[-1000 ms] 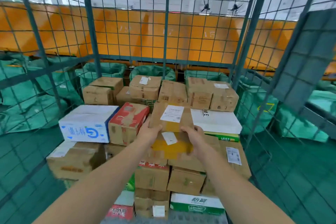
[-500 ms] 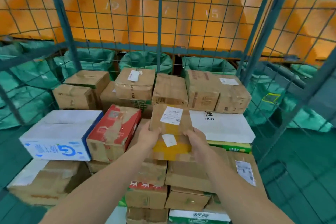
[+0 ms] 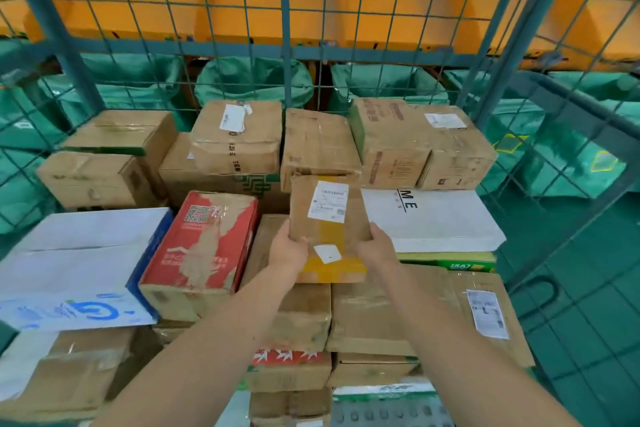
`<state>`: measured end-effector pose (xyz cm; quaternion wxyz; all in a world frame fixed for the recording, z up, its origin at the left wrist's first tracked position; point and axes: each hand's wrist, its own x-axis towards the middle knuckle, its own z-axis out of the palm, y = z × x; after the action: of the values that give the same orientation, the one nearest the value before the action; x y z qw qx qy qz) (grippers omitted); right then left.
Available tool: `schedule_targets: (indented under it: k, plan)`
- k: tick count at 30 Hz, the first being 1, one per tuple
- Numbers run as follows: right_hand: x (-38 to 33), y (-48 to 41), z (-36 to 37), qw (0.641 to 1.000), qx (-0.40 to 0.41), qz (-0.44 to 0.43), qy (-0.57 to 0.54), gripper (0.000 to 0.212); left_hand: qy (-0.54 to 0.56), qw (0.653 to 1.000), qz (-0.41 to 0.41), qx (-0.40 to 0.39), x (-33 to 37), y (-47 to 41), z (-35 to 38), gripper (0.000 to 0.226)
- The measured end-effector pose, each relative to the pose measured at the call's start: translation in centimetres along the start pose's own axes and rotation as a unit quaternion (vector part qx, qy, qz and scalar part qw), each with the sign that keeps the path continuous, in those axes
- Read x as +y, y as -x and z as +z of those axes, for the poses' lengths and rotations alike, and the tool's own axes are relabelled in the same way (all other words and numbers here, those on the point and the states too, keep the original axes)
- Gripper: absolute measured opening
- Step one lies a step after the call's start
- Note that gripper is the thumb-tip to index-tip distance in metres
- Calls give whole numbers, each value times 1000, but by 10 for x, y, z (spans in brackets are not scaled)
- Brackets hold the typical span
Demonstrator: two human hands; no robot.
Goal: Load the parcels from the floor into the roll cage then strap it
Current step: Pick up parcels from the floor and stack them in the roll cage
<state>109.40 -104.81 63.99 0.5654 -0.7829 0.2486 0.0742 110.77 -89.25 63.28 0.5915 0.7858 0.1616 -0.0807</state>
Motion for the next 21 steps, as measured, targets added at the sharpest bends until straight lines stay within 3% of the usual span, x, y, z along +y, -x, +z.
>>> schedule_targets:
  k: [3,9,14,18,21]
  plan:
    - [0,-14,2,999,7,-20,48,64,7,1000,6,4,2,-12,1,43]
    - [2,-10,-1,994,21,-32,99,48,11,1000,3,-2,-1,-18,9,45]
    - [4,3,-9,994,20,5,111,76,-8,1000,-13,-6,7,-7,6,45]
    - [5,25,-20,997,12,12,79,78,-18,1000,-3,17,18,10,7,52]
    - [11,45,-34,999,25,2,22,73,-31,997,52,54,25,37,13,42]
